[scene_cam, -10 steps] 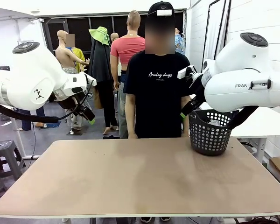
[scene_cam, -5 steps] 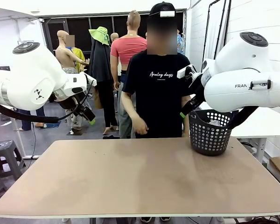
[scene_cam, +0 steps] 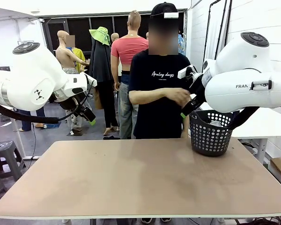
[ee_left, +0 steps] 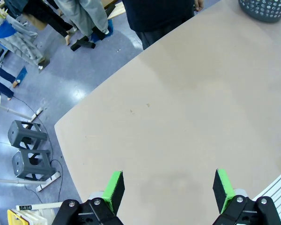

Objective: Fold the training pants.
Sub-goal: Grab both ends of the Training pants handed by a person.

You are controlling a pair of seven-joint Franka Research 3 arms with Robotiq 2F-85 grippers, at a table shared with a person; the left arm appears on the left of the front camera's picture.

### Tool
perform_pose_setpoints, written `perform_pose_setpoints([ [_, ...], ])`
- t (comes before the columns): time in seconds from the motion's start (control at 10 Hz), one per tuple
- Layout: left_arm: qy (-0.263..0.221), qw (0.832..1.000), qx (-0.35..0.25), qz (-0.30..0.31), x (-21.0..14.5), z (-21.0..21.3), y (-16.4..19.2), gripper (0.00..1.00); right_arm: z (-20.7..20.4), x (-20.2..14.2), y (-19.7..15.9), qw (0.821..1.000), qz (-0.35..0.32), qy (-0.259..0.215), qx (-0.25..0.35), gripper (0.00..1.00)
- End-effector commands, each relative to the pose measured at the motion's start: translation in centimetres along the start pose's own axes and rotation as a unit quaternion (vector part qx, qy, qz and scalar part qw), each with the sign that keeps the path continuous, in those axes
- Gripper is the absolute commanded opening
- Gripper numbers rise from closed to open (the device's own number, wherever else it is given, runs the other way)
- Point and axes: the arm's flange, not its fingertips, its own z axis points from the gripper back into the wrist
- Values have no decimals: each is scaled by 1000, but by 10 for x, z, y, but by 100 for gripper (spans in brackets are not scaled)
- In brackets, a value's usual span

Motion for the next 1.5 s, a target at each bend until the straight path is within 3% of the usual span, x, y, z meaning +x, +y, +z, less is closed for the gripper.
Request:
perform_pose_setpoints([
  [0.0, 0, 1000, 1, 0, 0, 0, 0, 100, -1, -1, -1, 1000, -1, 0, 1, 100],
  [1.4, 0, 1000, 1, 0, 0, 0, 0, 100, -1, -1, -1, 1000, -1, 0, 1, 100],
])
